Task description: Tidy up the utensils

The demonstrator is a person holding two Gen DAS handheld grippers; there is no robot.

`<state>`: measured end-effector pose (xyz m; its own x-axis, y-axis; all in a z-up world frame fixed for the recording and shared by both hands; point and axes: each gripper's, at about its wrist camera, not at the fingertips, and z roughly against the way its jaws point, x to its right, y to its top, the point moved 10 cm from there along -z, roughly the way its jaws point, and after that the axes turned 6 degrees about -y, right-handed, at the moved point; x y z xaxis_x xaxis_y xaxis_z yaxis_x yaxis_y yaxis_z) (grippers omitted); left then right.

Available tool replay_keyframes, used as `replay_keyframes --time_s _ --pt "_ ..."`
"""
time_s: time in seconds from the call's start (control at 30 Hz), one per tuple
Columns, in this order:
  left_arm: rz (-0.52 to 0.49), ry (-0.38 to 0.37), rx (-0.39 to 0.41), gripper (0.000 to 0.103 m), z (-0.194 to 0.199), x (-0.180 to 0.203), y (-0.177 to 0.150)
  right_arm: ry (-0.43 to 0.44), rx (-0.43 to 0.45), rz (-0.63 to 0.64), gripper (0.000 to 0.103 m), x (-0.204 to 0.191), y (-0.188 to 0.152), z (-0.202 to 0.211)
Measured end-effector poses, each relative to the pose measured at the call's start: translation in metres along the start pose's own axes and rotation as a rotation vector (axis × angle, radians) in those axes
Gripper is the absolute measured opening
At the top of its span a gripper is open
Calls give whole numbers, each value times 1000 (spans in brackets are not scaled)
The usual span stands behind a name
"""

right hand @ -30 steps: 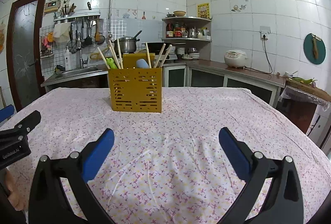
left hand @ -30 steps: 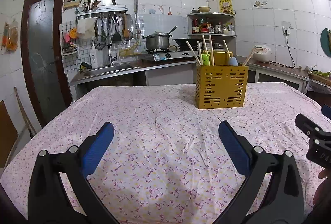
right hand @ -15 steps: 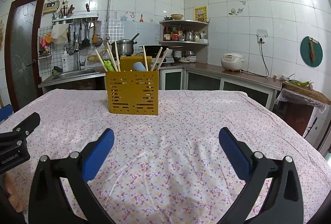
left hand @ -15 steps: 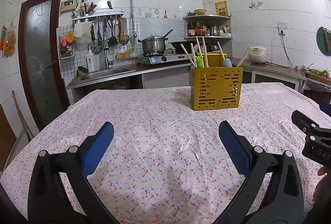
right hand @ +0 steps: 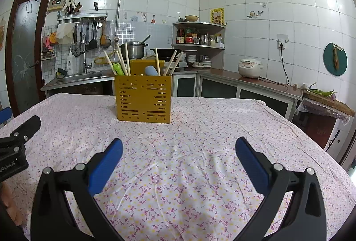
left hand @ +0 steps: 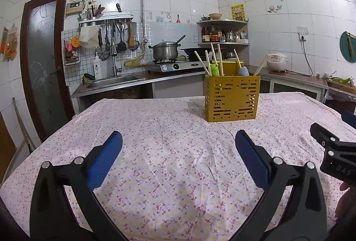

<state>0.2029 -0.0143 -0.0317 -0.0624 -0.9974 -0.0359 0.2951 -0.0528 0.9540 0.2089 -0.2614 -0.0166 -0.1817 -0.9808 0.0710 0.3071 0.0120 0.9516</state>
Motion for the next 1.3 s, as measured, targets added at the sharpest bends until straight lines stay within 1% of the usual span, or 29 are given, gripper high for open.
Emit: replay_keyframes --time_s 0.17,0.7,1.3 --pt "14 -11 -11 98 -1 -2 -2 -1 5 -5 99 1 1 1" --pt "19 -14 12 98 4 -2 1 -9 36 -17 99 5 5 7" --pt "17 -17 16 98 6 0 3 -6 39 -13 99 6 6 10"
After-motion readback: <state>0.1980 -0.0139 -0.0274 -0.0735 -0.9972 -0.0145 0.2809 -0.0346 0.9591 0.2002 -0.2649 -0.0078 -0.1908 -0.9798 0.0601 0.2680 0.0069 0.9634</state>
